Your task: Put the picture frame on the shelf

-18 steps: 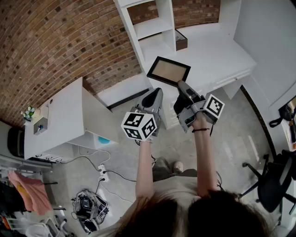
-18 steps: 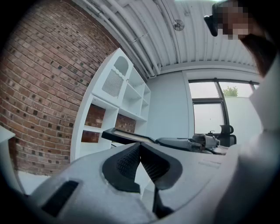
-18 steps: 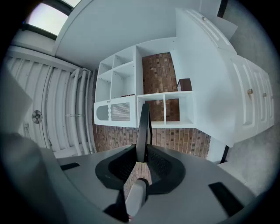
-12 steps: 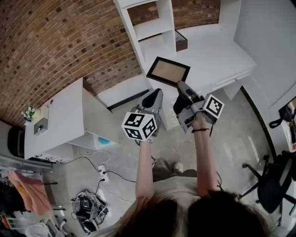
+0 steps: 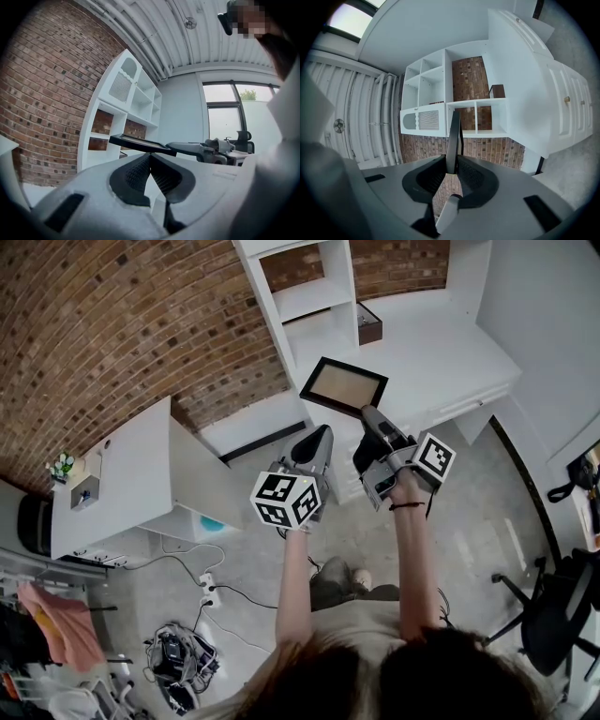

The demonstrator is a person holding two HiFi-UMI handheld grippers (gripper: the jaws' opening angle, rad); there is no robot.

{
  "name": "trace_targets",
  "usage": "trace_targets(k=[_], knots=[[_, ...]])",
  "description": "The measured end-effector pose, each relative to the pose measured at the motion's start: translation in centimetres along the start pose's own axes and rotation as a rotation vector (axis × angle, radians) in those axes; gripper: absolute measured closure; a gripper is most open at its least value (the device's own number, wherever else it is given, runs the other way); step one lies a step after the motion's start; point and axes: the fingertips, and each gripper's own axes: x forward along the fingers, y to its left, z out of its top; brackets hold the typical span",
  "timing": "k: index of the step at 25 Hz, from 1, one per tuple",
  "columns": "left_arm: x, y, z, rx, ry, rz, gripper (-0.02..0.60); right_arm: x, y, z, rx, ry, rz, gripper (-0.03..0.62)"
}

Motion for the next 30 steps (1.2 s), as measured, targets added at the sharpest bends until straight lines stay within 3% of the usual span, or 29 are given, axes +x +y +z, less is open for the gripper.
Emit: trace_targets(k=[10,13,30], knots=[[-1.0,1.5,-0.3,-0.002,0.005,0.03,0.571,0.4,-1.6,-1.0,0.039,-0.011,-0.051,0.522],[-0.5,2.2,0.0,-0.001,0.003,0.029,0.571,1.3,-1.6,-0.9,0.043,-0.011,-0.031,0.522],[5.3,6.4,1.4,-0.006,0.01,-0.038,0.571,6.1,-3.5,1.9,0.048,-0.05,-0.053,0.522]])
